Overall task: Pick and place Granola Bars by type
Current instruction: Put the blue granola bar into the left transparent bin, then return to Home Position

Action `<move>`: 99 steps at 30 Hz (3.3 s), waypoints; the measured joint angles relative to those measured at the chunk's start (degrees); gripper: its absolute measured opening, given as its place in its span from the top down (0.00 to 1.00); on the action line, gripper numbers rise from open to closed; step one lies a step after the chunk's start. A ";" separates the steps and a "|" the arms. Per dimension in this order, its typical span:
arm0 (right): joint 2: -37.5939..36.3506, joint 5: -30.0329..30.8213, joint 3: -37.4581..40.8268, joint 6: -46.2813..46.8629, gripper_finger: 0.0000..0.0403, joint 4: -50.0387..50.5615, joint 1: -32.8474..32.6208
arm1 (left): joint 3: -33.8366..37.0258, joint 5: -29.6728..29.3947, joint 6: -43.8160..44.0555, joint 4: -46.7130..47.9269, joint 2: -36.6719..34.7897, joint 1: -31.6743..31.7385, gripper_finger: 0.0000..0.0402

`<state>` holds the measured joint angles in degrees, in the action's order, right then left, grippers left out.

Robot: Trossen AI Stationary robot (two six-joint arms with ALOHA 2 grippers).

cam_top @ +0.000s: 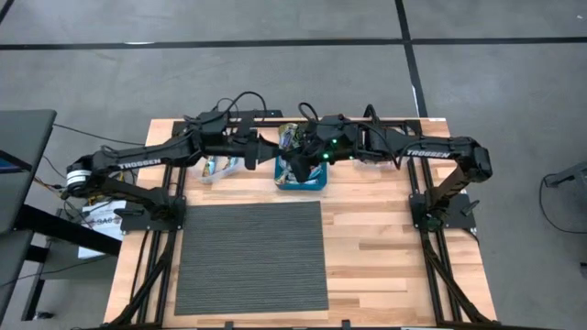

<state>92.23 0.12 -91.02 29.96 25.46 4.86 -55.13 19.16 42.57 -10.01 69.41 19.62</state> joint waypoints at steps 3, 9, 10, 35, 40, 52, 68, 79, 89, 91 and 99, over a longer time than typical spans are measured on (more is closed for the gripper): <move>0.02 -0.21 0.00 -0.03 1.00 -1.19 -0.25 | 0.00 -0.98 -0.68 -0.08 0.26 0.41 0.57; 0.04 -0.39 0.00 -0.03 1.00 -1.02 -0.24 | -0.02 -1.18 -0.88 -0.10 1.02 0.46 0.65; 0.05 -0.38 0.00 -0.03 1.00 -0.97 -0.24 | -0.02 -1.35 -1.29 0.06 1.05 0.45 0.68; 0.00 0.66 0.00 -2.68 0.60 32.53 -2.13 | -5.51 -34.77 -12.44 53.78 -8.05 4.89 0.99; 0.00 5.69 0.00 -5.65 0.58 35.38 -3.87 | -5.51 -36.09 -12.47 65.04 -13.32 10.87 0.99; 0.00 11.09 0.57 -8.14 0.61 40.66 -5.12 | -5.46 -37.25 -16.82 71.05 -12.13 17.02 0.85; -7.21 14.79 9.29 -13.56 0.62 29.45 -7.20 | -5.42 -40.78 -21.60 63.47 -14.75 11.58 0.45; -37.84 10.32 47.83 5.43 0.62 -4.27 -11.22 | 7.77 -28.70 -16.93 43.19 -40.91 0.76 0.45; -43.47 10.30 51.47 23.58 0.65 -5.42 -10.95 | 11.54 -31.60 -2.27 49.26 -52.09 -0.70 0.45; -42.88 10.32 51.45 27.47 0.66 -7.44 -10.87 | 11.54 -31.99 0.72 51.38 -52.81 -0.70 0.45; -41.29 8.71 51.41 12.82 0.64 -15.52 -11.90 | 11.56 -29.51 -7.85 53.51 -53.28 -0.72 0.45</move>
<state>50.94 8.82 -39.62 42.79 9.94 -7.04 -43.57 -10.35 34.72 43.50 16.14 18.90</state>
